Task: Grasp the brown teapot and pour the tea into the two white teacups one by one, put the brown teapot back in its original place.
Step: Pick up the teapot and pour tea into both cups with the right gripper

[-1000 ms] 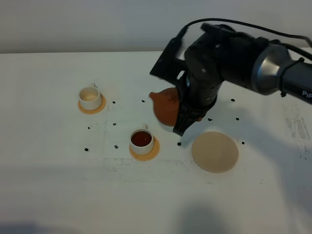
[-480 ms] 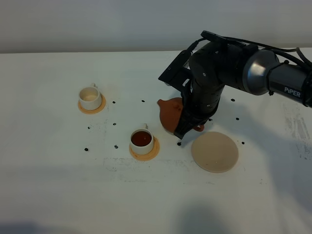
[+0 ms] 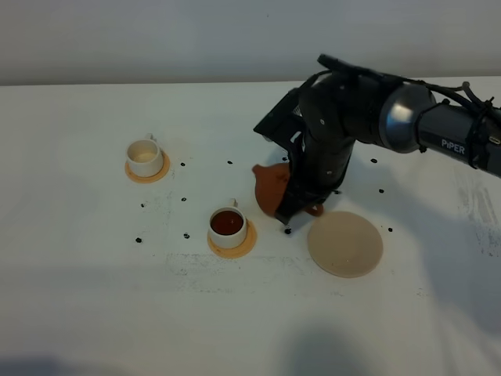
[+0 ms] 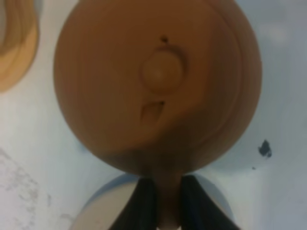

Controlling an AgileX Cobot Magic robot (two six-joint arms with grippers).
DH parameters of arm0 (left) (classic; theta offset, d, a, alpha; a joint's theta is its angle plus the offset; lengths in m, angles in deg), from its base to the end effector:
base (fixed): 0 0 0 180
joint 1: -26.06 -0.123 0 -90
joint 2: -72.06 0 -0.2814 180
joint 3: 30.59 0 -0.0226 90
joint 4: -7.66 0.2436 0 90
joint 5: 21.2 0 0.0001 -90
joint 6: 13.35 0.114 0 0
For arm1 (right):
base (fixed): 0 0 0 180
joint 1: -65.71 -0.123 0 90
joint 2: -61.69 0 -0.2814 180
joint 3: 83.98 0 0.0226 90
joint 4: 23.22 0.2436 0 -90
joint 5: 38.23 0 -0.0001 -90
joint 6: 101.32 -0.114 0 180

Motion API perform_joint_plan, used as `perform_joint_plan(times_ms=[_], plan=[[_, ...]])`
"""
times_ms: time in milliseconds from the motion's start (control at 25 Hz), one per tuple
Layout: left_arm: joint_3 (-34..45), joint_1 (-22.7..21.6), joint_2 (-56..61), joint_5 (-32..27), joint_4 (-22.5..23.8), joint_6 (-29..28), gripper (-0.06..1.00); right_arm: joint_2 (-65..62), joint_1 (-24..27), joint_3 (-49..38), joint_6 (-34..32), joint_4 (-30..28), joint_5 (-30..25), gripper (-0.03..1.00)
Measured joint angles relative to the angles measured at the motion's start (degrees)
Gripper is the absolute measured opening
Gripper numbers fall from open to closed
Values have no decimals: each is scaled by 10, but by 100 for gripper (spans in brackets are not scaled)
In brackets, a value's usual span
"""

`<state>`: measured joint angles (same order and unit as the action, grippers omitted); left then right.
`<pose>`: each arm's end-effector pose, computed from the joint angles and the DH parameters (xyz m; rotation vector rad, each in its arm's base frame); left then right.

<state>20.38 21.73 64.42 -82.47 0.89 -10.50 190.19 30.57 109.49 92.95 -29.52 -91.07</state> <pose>0.0166 -0.0106 0.2503 -0.0236 2.0868 -0.0667 0.3570 0.2391 0.1497 -1.2937 2.6127 -0.0797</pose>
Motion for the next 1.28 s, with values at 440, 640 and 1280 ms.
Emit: perform_joint_plan(times_ms=[440,640,1280], plan=[[0,0,0,0,0,0,48,10,0,119,27,-27,-30,12],[0,0,0,0,0,0,48,61,-1,211,45,-15,-65,12],[0,0,0,0,0,0,48,170,-65,367,129,-55,-101,12]])
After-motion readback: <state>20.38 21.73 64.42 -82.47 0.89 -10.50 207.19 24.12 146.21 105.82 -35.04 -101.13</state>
